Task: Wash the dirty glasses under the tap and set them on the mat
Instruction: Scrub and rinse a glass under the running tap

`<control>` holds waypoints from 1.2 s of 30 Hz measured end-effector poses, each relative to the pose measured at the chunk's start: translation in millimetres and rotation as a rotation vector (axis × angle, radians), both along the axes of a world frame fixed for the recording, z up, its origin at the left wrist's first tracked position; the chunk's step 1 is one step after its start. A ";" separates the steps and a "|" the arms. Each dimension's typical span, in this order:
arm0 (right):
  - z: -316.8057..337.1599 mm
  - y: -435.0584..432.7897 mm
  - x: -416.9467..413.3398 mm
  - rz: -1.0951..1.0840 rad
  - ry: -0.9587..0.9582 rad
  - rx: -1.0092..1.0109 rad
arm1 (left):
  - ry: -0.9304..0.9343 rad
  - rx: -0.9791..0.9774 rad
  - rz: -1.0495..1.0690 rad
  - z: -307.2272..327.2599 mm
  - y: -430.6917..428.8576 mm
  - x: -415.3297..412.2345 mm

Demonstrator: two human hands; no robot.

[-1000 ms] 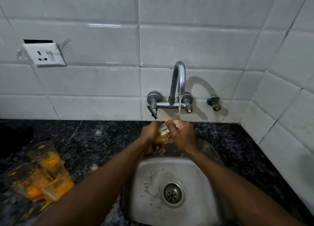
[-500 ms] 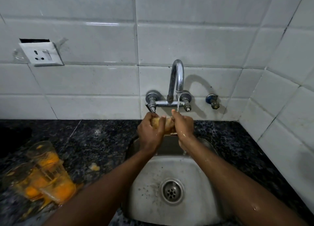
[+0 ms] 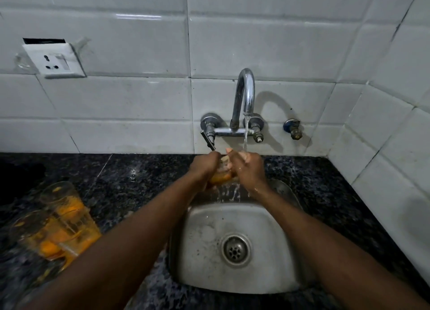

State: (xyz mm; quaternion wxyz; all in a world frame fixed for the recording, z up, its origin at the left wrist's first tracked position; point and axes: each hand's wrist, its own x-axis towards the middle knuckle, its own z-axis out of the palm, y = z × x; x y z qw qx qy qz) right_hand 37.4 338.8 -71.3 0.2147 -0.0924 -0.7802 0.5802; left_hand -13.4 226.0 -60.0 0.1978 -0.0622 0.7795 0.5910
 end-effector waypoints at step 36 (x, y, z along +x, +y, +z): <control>12.2 4.0 -4.2 -0.058 -0.126 -0.178 | 0.759 0.024 0.151 -23.1 9.2 17.7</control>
